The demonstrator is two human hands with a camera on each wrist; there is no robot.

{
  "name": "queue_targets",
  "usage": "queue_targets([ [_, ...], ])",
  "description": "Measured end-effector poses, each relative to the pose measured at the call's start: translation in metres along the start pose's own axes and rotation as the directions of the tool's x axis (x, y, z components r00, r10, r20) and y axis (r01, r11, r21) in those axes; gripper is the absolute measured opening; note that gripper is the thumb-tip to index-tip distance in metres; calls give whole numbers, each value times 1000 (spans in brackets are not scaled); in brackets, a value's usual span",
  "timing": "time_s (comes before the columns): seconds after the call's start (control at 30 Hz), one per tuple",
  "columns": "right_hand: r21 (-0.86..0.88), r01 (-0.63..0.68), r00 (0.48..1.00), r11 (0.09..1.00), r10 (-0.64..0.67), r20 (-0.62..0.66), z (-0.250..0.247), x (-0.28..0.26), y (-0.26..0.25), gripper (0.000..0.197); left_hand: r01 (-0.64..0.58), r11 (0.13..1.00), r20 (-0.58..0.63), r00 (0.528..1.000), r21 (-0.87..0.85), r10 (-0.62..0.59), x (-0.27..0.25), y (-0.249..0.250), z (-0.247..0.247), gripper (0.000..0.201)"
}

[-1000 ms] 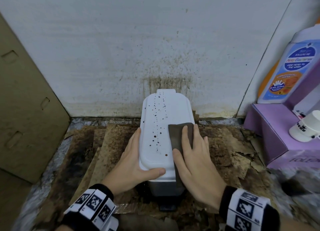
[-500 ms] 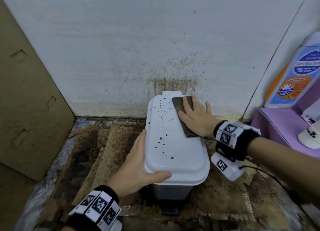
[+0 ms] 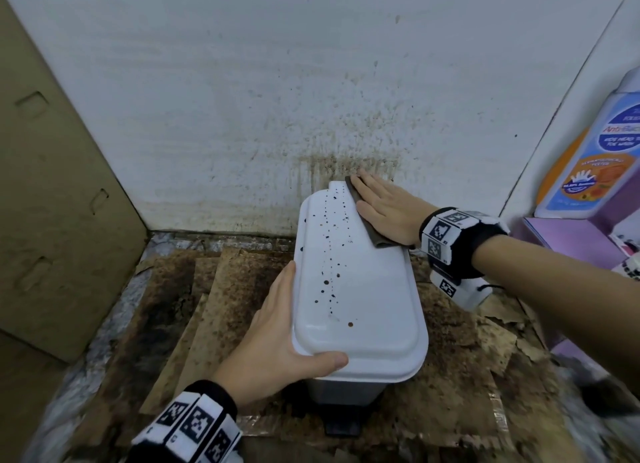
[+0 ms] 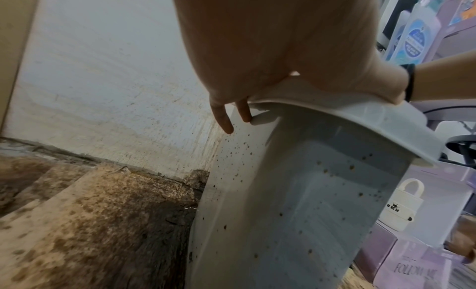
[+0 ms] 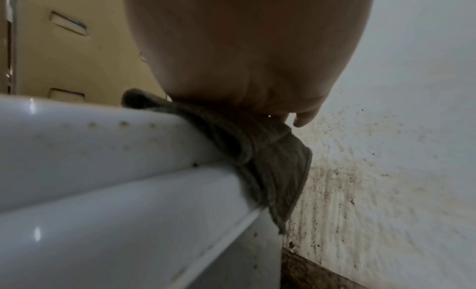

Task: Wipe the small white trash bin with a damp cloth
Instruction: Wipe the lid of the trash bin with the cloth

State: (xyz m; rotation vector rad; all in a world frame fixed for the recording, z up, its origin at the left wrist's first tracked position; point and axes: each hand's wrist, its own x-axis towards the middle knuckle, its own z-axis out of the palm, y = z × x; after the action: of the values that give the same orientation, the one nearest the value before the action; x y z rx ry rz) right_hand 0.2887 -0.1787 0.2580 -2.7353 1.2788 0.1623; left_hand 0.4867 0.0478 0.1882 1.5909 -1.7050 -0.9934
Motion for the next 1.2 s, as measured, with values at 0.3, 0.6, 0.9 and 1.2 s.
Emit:
queue_targets([
  [0.3, 198, -33, 995, 980, 51, -87, 26, -67, -30, 60, -30, 1000, -14, 999, 11, 30, 1, 0, 0, 142],
  [0.6, 221, -82, 960, 972, 137, -243, 64, -168, -109, 63, -25, 999, -28, 999, 25, 26, 0, -2, 4, 142],
  [0.9, 217, -20, 989, 976, 51, -136, 49, -115, -67, 80, -21, 1000, -14, 1000, 6, 21, -1, -1, 3, 139],
  [1.2, 262, -148, 989, 954, 148, 20, 8, -14, -15, 61, -25, 1000, -9, 1000, -1, 25, 1, 1, 0, 140],
])
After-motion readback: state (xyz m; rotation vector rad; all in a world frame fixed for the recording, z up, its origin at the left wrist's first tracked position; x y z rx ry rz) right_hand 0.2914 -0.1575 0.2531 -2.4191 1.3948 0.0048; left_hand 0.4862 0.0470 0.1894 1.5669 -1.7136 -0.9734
